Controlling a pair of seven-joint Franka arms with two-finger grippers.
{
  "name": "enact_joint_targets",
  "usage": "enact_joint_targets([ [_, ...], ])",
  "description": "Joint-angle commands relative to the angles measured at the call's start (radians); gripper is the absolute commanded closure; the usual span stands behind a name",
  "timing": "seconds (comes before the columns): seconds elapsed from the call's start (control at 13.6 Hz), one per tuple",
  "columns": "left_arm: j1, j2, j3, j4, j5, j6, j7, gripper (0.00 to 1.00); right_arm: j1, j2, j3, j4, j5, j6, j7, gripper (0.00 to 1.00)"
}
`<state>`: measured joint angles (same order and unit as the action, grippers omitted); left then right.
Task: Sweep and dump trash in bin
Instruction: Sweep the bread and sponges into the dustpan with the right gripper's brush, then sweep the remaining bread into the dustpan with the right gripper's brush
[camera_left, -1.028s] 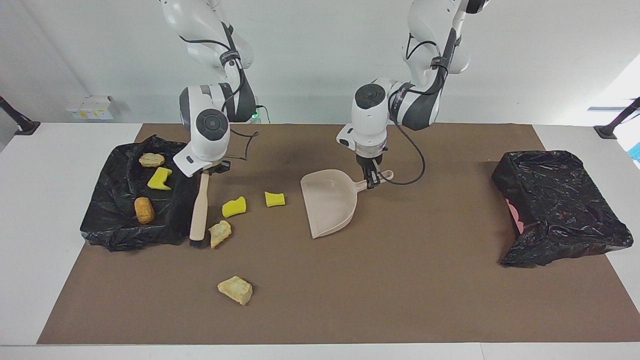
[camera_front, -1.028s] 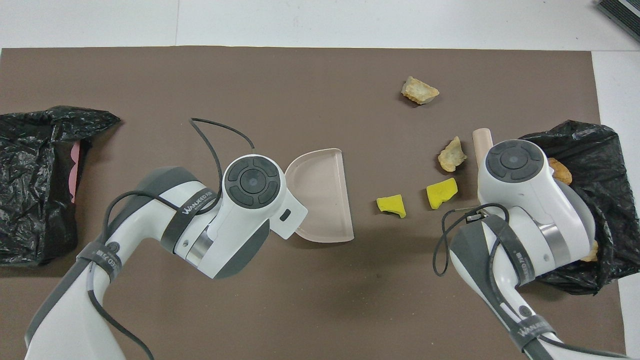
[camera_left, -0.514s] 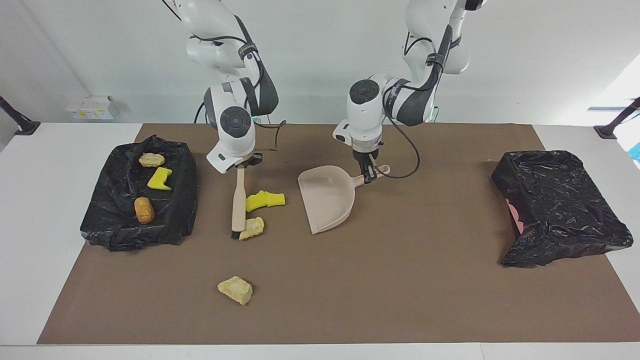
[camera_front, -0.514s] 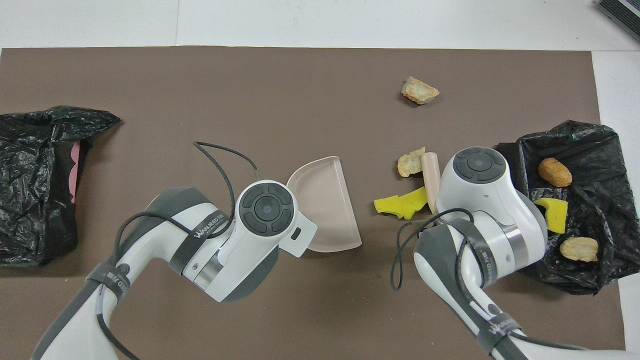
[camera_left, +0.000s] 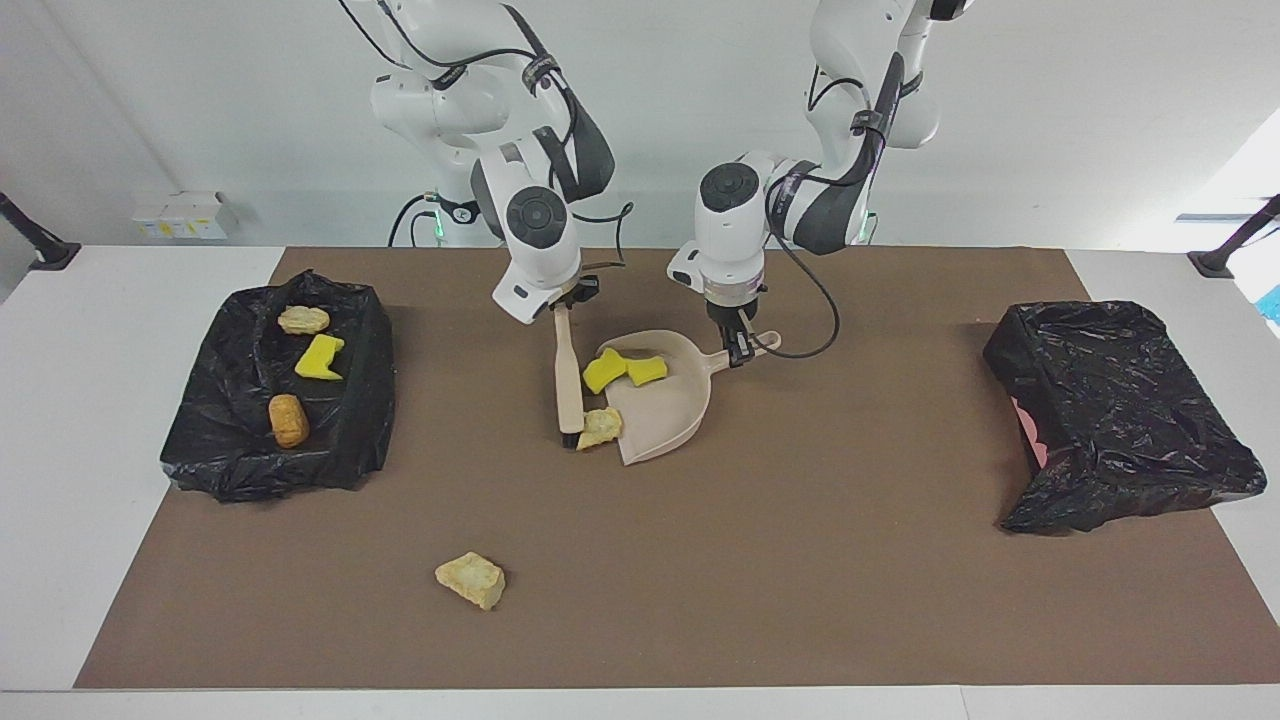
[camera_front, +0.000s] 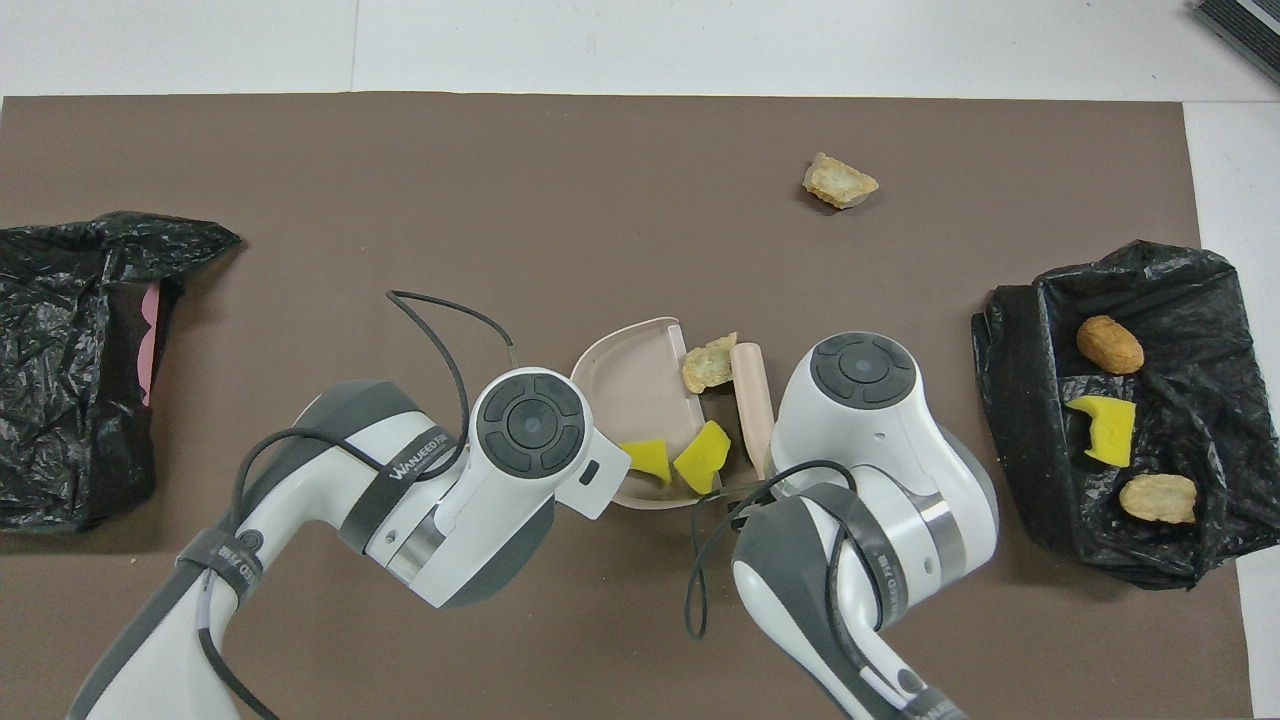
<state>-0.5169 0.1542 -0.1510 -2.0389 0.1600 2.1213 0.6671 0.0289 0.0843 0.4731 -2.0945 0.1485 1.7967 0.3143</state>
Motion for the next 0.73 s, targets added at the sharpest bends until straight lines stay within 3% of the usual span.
enact_joint_targets([
  [0.0, -0.009, -0.036, 0.008, -0.063, 0.018, 0.048, -0.009, 1.00, 0.045, -0.014, -0.001, 0.030, 0.051, -0.011, -0.015, 1.00],
  [0.29, -0.002, -0.035, 0.008, -0.072, 0.018, 0.086, -0.008, 1.00, 0.048, -0.012, -0.010, 0.129, 0.098, -0.049, -0.023, 1.00],
  [0.51, 0.000, -0.035, 0.008, -0.072, 0.018, 0.085, -0.009, 1.00, -0.001, 0.009, -0.013, 0.176, 0.028, -0.043, -0.033, 1.00],
  [0.66, 0.003, -0.033, 0.010, -0.072, 0.018, 0.085, -0.009, 1.00, -0.061, 0.040, -0.013, 0.198, -0.091, -0.036, -0.092, 1.00],
])
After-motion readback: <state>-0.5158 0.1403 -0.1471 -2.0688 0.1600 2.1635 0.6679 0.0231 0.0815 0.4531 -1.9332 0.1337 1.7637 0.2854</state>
